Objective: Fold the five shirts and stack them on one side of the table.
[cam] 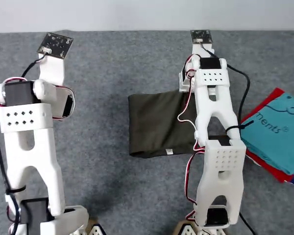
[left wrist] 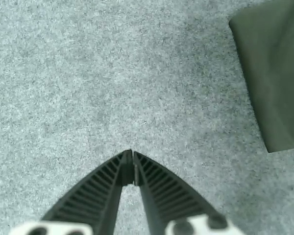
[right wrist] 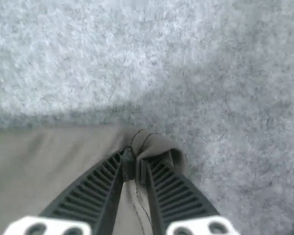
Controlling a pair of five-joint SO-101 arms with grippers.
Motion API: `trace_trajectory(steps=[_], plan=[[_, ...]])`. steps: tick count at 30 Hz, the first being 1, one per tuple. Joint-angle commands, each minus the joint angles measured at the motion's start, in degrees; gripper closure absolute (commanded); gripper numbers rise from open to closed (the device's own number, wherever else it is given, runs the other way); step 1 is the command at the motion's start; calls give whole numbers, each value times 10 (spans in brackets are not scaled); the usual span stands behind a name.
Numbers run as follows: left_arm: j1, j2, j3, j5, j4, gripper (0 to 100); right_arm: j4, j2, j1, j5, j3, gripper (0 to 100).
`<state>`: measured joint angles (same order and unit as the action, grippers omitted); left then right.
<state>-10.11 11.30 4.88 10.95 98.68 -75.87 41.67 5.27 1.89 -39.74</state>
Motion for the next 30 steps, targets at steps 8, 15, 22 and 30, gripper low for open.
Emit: trace_trajectory(steps=[8, 15, 22, 30], plan=[[-3, 17, 2, 5, 4, 994, -105, -41, 6, 6, -43, 764], [-3, 17, 2, 5, 4, 994, -222, -55, 7, 7, -43, 765], [-3, 17, 2, 5, 4, 994, -272, -61, 7, 6, -47, 849], [-3, 17, 2, 5, 4, 994, -271, -139, 40, 6, 50, 854]])
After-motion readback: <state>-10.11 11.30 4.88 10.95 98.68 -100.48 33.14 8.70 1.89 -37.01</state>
